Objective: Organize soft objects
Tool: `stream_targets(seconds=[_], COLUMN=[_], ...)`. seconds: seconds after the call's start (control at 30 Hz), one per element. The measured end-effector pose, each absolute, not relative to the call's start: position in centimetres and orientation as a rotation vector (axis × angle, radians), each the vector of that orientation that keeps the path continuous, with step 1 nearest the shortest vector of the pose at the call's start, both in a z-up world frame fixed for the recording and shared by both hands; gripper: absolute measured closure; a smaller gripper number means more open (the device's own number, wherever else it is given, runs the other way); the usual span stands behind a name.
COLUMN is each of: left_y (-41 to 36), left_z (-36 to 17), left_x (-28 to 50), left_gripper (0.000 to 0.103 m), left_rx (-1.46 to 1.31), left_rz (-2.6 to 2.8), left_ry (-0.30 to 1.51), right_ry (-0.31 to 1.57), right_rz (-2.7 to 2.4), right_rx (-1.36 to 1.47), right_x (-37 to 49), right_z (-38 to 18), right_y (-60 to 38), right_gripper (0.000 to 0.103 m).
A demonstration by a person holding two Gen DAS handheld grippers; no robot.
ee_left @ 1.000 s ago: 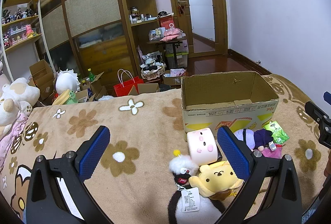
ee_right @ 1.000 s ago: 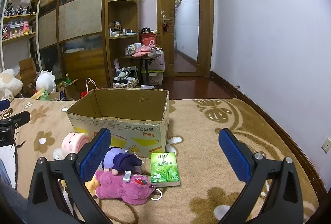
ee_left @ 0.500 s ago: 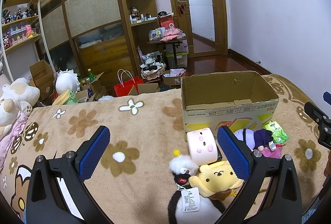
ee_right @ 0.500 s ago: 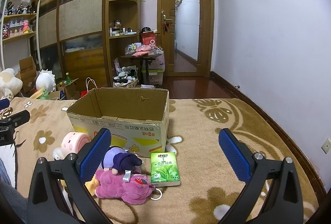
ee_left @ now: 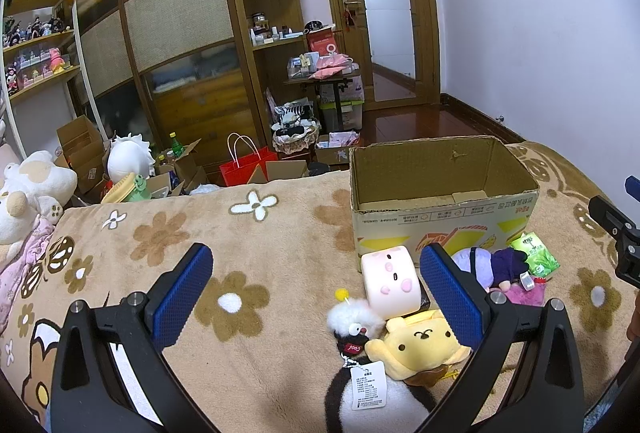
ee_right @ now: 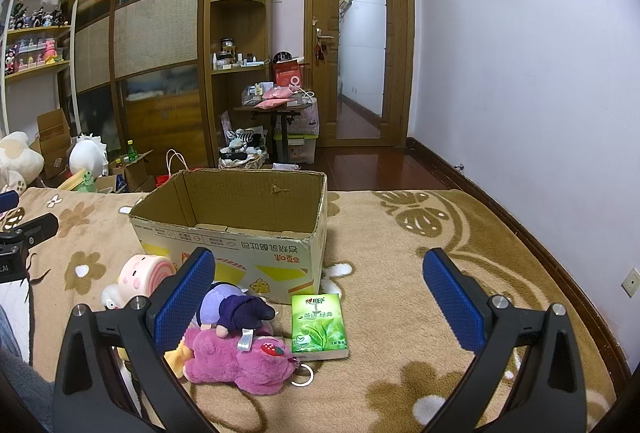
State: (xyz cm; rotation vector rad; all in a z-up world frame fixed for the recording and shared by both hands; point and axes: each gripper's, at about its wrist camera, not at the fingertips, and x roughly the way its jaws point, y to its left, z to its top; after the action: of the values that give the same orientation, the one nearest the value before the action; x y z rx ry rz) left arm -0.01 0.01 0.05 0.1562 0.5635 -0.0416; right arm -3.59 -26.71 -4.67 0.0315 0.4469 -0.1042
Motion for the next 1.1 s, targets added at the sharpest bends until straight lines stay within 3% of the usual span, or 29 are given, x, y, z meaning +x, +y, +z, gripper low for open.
stream_targets(seconds=[1.1], left_y=[0.5], left_z=[-0.5], left_x=[3.2], left_gripper=[0.001], left_rx=[0.114], left_rz=[-0.047], left_ry=[0.684], right_ry=[0.476], right_rz=[-0.077], right_rx=[0.020], right_x=[-1.2], right_z=[-5.4], right_y=[-26.4], right_gripper=[0.000])
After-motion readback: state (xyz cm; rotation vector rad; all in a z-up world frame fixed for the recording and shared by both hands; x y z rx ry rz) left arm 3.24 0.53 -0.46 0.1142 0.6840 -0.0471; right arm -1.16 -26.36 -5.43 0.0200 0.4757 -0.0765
